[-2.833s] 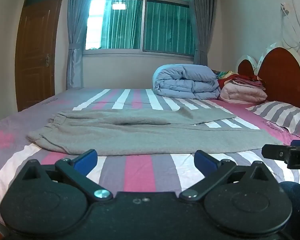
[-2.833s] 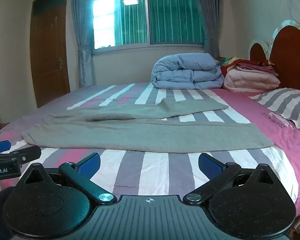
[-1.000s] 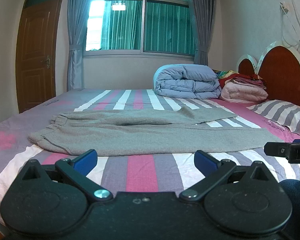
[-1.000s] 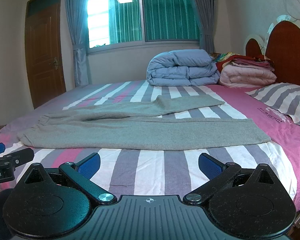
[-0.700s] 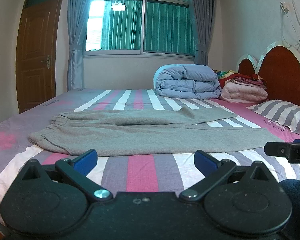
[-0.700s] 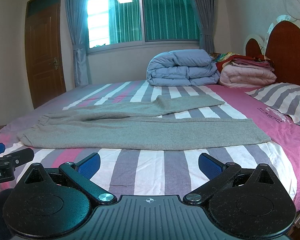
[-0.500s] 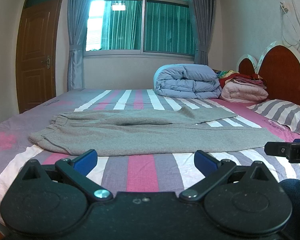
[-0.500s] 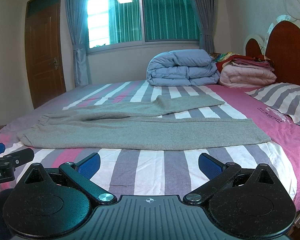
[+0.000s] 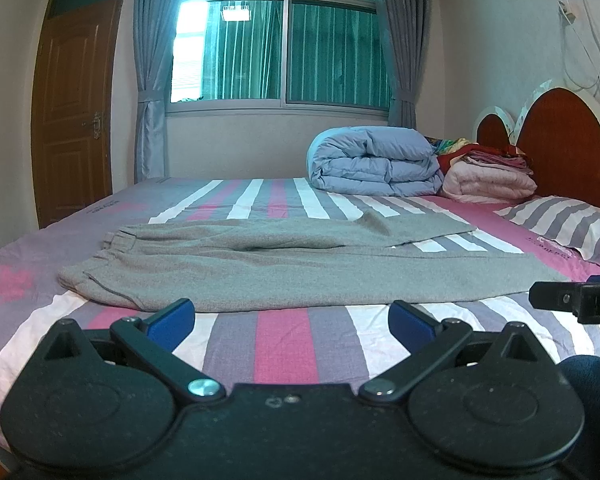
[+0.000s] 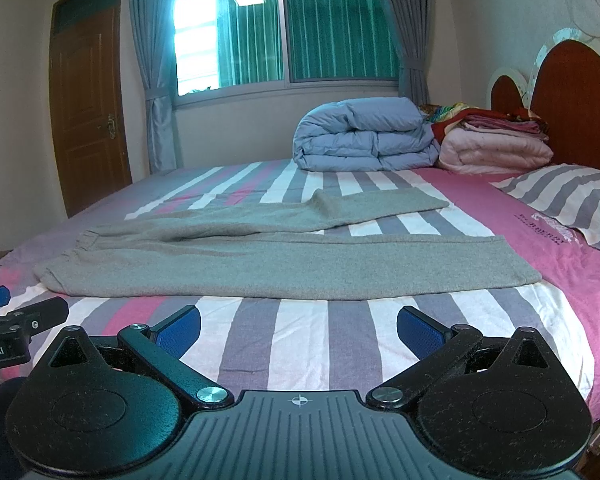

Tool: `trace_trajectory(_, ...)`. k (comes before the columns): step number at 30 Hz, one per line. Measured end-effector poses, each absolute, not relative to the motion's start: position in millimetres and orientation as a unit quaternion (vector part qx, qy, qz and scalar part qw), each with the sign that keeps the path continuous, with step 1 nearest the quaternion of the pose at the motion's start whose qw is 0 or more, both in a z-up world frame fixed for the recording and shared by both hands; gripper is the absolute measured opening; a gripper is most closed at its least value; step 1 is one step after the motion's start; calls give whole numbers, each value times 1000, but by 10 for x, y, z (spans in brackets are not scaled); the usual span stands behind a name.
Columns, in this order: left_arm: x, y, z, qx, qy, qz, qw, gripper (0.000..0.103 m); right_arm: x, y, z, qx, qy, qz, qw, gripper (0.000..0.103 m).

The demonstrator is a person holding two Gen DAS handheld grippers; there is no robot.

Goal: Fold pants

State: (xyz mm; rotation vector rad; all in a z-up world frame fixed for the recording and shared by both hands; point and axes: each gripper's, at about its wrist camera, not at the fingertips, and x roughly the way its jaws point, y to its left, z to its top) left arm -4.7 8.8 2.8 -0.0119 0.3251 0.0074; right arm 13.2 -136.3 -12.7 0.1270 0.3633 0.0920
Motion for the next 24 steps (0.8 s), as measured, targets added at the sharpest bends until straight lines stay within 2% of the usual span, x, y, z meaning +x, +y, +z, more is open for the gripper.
trace_trajectory(9,-20,128,8,-10,166,13,986,97,139,-1368,-125,66,182,44,980,103)
trace_trajectory(15,112,404,58,-46,184,14,982,97,305,-1648,-92,129,167,101,972,103)
trace_trajectory(24,790,1067,135,-50,202,60,976,97,1055,-1730,297,79,137,131,979,103)
